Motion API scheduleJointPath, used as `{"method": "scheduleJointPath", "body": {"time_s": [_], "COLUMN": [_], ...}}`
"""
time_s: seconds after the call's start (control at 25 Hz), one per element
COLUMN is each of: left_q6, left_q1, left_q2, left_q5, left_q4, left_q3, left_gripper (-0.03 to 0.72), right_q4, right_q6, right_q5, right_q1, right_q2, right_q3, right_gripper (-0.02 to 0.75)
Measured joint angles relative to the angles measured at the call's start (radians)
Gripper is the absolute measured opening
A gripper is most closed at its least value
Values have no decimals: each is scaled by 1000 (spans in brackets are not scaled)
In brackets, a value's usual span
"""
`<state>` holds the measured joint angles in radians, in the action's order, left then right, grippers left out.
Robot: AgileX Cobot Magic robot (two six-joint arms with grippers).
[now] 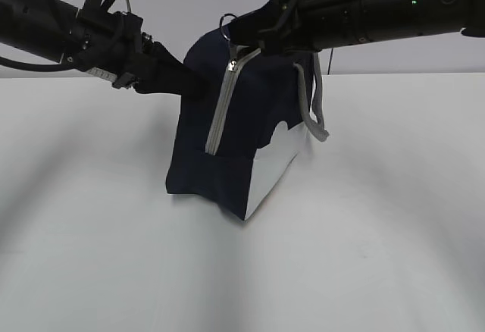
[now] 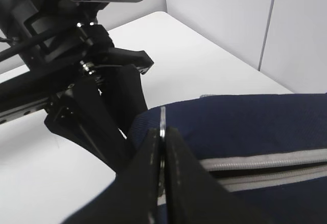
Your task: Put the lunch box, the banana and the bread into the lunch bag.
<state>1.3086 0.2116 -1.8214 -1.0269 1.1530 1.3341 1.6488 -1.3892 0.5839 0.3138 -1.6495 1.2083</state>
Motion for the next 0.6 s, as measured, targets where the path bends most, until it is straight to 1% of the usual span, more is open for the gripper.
{"method": "scheduleJointPath", "body": {"time_s": [0.12,0.24,0.28,0.6], "left_q6": [0,-3,-6,-41], "left_q1": [0,0,0,-1], "left_q2": [0,0,0,0], "left_q5": [0,-1,-1,-5], "left_q4": [0,-1,-1,5], "left_q3": [0,0,0,0], "left_gripper": [149,29,13,2], "right_q4": [0,-7,-13,-40], "right_q6": [0,-4,-6,-14], "right_q5": [0,0,0,-36], "right_q1": [0,0,0,0], "right_q2": [0,0,0,0], "right_q3": [0,0,0,27], "right_gripper": [-16,-16,-16,-16]}}
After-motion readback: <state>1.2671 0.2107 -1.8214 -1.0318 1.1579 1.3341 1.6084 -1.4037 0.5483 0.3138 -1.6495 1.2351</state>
